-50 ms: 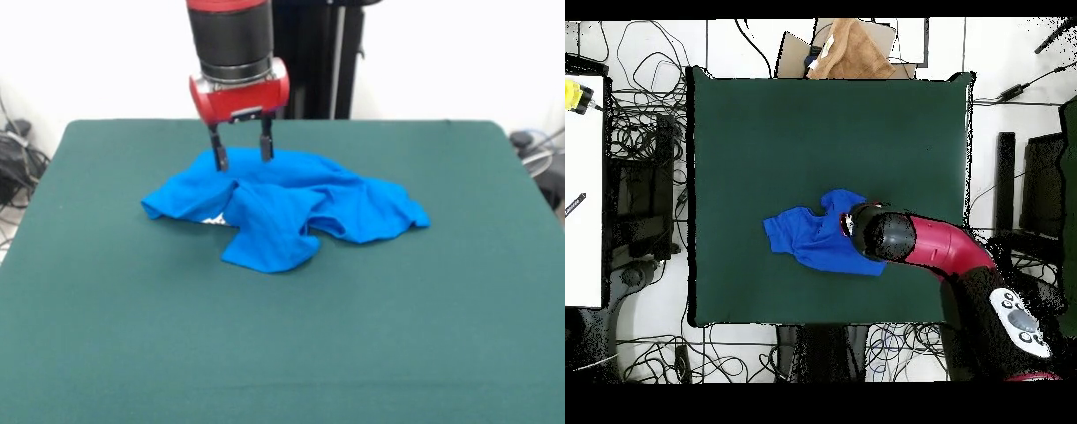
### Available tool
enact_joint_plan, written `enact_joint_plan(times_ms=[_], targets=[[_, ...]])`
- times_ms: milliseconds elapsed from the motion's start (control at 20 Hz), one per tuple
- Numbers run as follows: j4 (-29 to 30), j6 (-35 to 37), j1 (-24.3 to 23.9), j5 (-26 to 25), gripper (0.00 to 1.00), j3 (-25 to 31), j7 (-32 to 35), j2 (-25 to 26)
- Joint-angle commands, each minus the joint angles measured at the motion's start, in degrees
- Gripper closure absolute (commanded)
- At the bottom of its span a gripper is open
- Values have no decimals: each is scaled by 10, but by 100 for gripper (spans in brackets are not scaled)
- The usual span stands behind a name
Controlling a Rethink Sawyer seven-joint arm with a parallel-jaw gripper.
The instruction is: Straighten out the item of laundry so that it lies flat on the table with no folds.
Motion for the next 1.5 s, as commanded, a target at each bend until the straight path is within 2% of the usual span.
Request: enact_joint_plan(times_ms=[50,250,450,900,1050,1500], targets=[[49,-6,29,37,0,22,118,9],[54,-34,16,37,0,34,103,23],[14,-63,-11,15,0,51,61,101],[-3,-133,-49,-34,0,47,35,184],[19,-175,-43,-47,0,29,65,176],[28,-183,-36,-45,0,24,82,174]])
